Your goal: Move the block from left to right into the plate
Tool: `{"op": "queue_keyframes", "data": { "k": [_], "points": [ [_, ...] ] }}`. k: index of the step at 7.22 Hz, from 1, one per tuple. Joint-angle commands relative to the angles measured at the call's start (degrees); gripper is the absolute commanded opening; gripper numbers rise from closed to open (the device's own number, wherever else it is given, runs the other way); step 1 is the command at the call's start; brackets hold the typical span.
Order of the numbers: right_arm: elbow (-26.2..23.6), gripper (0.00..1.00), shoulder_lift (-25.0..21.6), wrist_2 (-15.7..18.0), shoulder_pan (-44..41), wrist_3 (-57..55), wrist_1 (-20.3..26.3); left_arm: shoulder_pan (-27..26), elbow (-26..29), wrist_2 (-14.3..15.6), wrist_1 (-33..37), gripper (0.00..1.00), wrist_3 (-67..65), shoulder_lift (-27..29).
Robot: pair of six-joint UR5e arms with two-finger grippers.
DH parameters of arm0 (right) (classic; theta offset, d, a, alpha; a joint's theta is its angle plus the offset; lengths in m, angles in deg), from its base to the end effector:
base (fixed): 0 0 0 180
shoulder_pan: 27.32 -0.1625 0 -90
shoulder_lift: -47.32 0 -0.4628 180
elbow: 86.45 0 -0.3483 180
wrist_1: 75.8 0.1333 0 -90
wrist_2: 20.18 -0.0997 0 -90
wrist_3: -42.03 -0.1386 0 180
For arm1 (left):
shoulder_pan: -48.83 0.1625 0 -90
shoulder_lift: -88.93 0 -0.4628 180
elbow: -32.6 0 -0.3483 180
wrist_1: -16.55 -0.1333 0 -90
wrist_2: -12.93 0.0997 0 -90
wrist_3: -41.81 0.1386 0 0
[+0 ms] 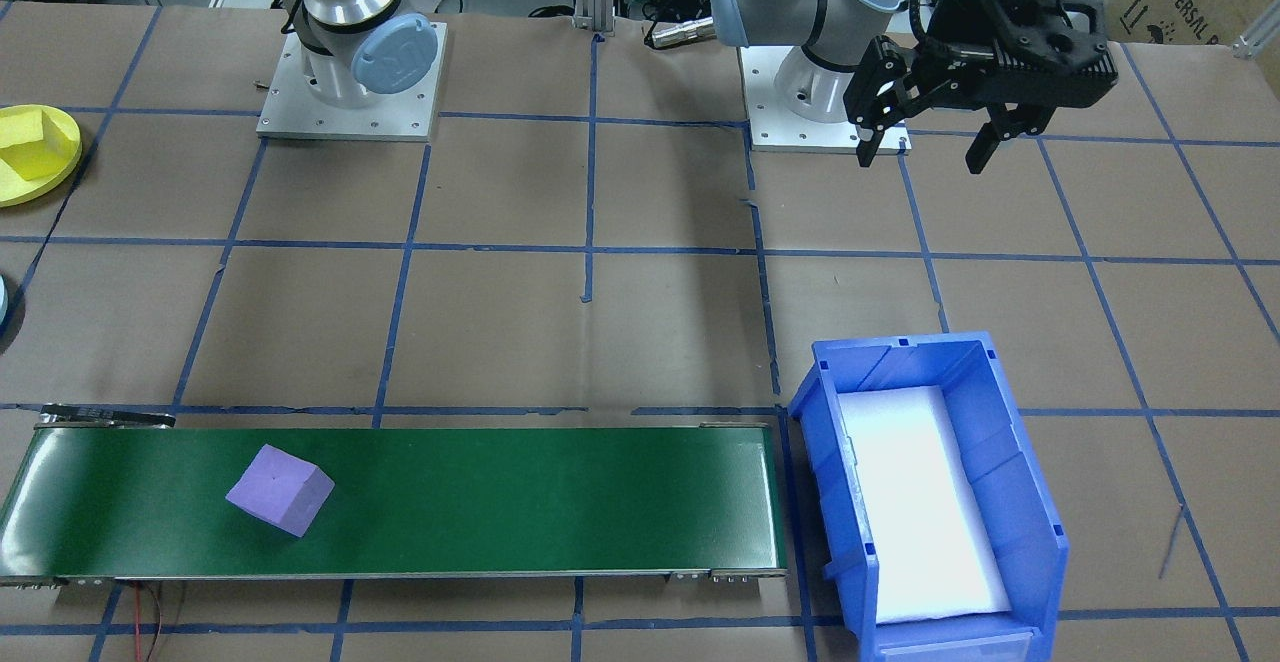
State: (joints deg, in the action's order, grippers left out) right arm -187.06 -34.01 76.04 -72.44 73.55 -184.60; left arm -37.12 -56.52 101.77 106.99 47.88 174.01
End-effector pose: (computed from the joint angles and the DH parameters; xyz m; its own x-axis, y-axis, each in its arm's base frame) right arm -0.2669 -0.4357 0.3664 -0.9699 0.2270 0.0880 0.2329 0.9704 0.0638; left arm -0.1062 -0.4276 0.5301 -0.9993 0.0367 0.0102 0.0355 0.9948 -0.0950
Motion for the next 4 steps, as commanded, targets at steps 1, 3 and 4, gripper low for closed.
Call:
{"op": "queue_keyframes", "data": {
  "k": [1, 3, 4],
  "points": [
    [2.9, 1.00, 1.5, -7.9, -12.5, -17.4, 1.4, 0.0, 0.0, -0.1, 0.0, 1.00, 0.0, 0.0],
    [8.8, 1.00, 7.4, -17.2, -18.8, -24.9, -0.4, 0.0, 0.0, -0.1, 0.0, 1.00, 0.0, 0.0],
    [11.0, 1.00, 11.2, -18.1, -19.6, -25.5, -2.1, 0.0, 0.0, -0.1, 0.0, 1.00, 0.0, 0.0]
  ]
}}
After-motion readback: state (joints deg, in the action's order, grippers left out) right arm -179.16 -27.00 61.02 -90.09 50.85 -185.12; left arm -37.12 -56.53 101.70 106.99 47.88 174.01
